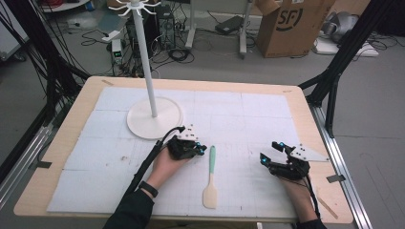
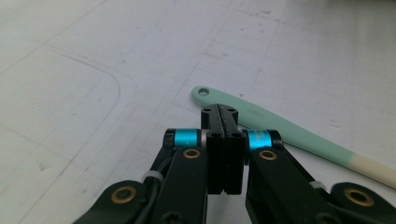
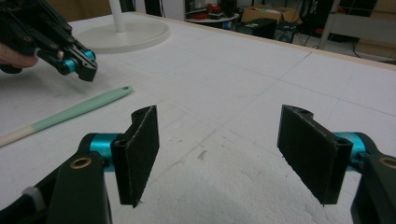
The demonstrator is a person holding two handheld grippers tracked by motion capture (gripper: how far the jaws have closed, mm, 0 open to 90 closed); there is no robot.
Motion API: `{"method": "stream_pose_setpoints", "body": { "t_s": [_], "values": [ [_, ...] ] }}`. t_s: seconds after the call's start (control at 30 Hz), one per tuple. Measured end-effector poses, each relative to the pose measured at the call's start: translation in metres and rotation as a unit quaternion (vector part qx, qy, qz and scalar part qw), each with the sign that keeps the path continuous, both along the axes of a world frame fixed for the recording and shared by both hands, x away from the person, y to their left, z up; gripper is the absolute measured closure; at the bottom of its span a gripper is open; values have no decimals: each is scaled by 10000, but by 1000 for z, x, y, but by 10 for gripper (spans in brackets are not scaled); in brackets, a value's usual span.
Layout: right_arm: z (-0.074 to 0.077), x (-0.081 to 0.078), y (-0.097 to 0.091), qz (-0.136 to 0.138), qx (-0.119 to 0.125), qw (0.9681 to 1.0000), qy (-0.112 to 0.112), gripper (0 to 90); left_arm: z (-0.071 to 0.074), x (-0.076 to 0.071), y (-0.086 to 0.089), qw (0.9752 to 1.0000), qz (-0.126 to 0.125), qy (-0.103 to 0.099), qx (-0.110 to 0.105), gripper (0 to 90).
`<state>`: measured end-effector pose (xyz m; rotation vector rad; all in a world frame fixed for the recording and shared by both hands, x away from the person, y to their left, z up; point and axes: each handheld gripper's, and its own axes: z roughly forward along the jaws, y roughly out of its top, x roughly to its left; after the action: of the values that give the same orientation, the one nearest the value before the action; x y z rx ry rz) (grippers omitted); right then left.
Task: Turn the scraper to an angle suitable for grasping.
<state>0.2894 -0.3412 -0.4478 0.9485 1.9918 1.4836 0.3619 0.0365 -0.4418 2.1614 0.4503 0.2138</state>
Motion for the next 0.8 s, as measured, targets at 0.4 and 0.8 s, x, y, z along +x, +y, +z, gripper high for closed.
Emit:
{"method": "stream_pose_setpoints", "body": {
  "t_s": [0.4, 0.8],
  "values": [
    [0, 0, 0, 4, -7, 10000, 14, 291, -6, 2, -42, 9996, -79, 39, 273, 899],
    [0, 0, 0, 4, -10, 10000, 11, 291, -7, -4, -89, 9977, -642, 49, 220, 899]
  ]
}}
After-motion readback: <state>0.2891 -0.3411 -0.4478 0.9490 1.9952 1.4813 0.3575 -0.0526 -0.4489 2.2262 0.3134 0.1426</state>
